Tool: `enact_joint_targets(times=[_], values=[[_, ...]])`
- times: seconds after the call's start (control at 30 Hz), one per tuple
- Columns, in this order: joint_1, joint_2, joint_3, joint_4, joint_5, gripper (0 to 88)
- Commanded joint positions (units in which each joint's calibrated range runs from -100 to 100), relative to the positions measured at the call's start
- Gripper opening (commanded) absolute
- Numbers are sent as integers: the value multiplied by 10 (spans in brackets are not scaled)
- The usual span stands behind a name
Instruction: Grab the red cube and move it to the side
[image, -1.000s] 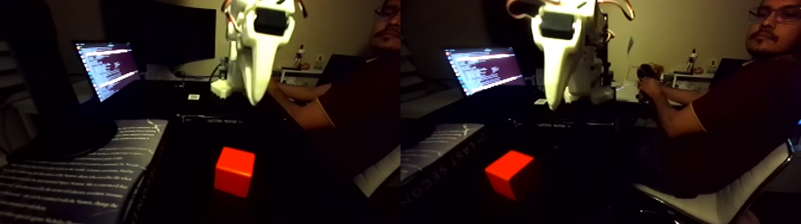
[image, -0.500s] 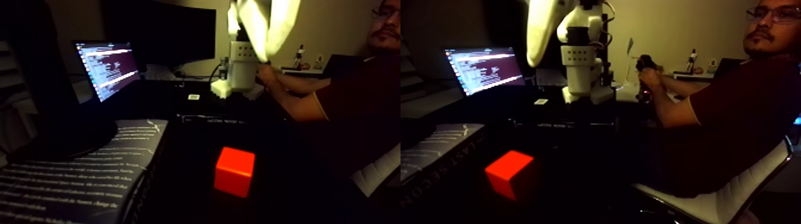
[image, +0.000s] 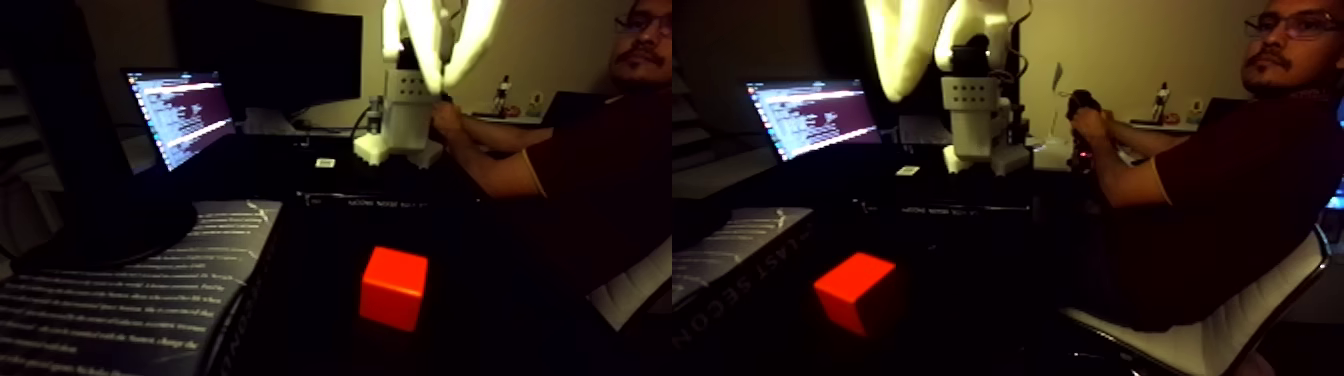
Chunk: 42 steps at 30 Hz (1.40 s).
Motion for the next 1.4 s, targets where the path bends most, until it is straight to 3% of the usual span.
enact_joint_targets(times=[0.0,0.63,0.8,1.03,1.37], values=[[-1,19,-18,13,23,8],[-3,134,-21,4,96,8],[-12,188,-22,-53,95,15],[-20,263,-29,-132,91,113],[16,386,-198,-96,91,113]])
